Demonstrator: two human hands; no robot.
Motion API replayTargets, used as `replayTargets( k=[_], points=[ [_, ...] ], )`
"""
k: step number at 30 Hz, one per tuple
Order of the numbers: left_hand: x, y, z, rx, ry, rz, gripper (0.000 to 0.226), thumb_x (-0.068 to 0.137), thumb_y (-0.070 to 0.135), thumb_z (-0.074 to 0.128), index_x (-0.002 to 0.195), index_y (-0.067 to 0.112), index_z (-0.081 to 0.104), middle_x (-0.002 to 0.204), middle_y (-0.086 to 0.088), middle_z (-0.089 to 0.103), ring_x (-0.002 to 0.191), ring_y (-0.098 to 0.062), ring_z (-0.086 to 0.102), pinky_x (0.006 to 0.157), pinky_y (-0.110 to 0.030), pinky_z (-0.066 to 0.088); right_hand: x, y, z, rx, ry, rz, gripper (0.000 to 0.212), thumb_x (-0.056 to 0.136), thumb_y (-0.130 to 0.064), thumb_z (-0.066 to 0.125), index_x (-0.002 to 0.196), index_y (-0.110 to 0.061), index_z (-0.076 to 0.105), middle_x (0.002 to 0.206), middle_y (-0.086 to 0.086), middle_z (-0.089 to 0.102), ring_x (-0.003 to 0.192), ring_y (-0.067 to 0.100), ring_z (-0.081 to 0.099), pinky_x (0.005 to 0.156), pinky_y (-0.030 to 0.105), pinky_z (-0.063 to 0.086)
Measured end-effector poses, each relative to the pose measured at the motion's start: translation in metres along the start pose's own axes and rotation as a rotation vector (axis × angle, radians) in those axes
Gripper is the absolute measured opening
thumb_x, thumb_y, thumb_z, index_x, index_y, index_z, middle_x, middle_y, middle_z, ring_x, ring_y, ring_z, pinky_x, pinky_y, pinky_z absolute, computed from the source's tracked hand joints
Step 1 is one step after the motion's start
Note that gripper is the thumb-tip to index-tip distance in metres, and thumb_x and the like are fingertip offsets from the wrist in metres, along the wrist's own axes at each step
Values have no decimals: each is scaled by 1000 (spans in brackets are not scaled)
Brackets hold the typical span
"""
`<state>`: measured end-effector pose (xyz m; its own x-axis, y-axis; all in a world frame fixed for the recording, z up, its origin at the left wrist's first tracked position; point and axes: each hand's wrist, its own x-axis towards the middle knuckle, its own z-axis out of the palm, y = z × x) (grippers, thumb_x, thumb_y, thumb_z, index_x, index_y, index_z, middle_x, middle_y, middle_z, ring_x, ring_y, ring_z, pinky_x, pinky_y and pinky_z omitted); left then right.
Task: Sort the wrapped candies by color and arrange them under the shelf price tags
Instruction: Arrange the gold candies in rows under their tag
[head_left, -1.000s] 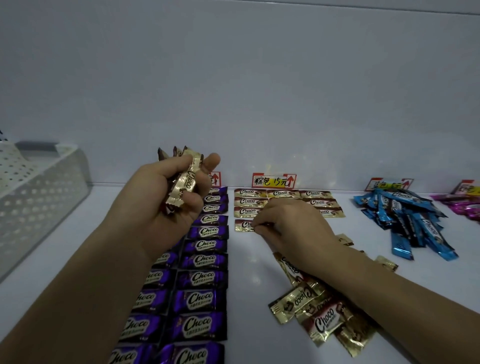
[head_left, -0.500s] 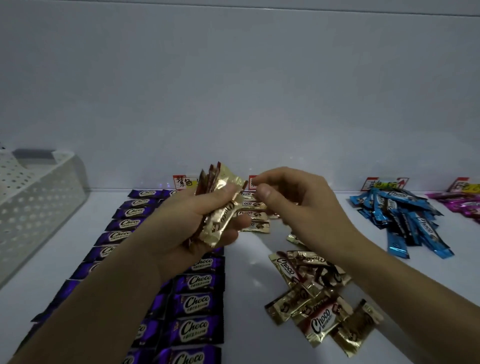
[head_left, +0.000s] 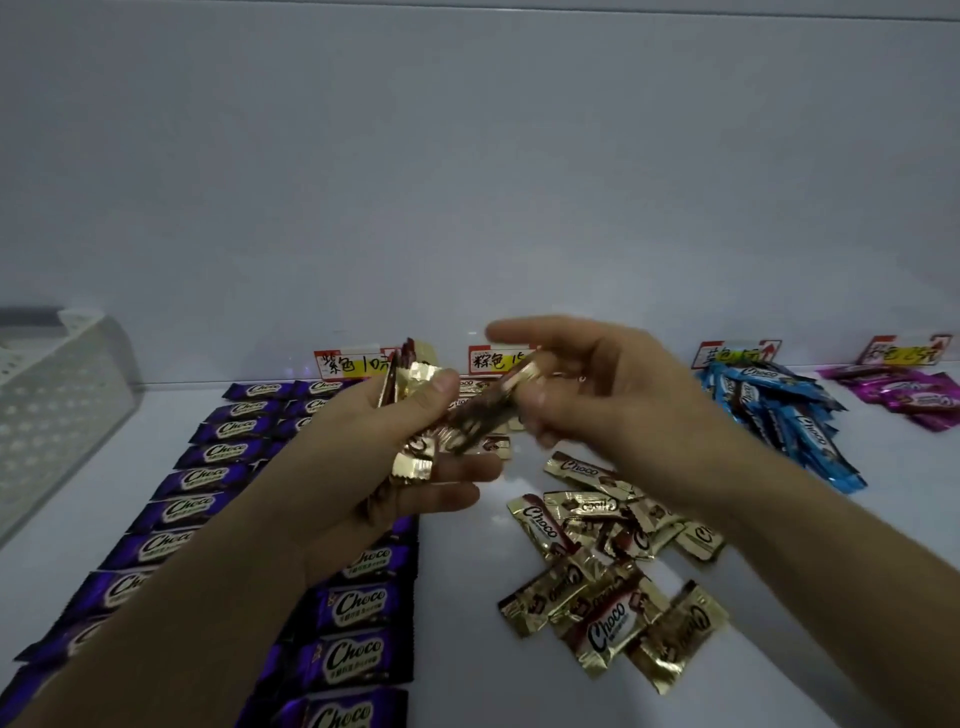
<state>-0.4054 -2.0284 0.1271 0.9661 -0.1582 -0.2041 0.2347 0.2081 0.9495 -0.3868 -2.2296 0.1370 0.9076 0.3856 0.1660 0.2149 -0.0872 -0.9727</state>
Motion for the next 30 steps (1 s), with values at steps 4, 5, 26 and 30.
replayTargets(
  k=[4, 5, 26, 30],
  points=[
    [1, 4, -2, -9, 118, -6, 33, 91, 32, 64, 115, 9, 66, 85, -6, 68, 58, -20, 70, 42, -25, 50, 9, 1, -38, -8, 67, 111, 24, 92, 4, 60, 103, -9, 76, 93, 15, 75, 83, 23, 71, 78, 26, 59],
    [2, 4, -3, 11, 128, 3, 31, 94, 32, 62, 115, 10, 66, 83, -4, 69, 55, -17, 66, 40, -24, 48, 11, 6, -42, -53, 59, 137, 21, 91, 5, 62, 101, -7, 76, 93, 13, 76, 85, 24, 73, 80, 26, 60],
    [10, 2, -15, -49, 11, 119, 28, 90, 33, 62, 101, 8, 58, 67, -2, 37, 43, -6, 25, 32, -15, 21, 13, 76, -41, -913, 34, -86, 15, 85, -22, 79, 95, -33, 80, 94, -21, 69, 89, -1, 60, 74, 9, 43],
    [13, 4, -20, 99, -63, 141, 51, 86, 49, 58, 99, 0, 55, 87, -19, 5, 45, -9, 19, 34, -17, 25, 13, 78, -38, -912, 102, -78, 13, 86, -23, 78, 95, -31, 81, 97, -16, 72, 90, 3, 61, 78, 20, 47]
  ],
)
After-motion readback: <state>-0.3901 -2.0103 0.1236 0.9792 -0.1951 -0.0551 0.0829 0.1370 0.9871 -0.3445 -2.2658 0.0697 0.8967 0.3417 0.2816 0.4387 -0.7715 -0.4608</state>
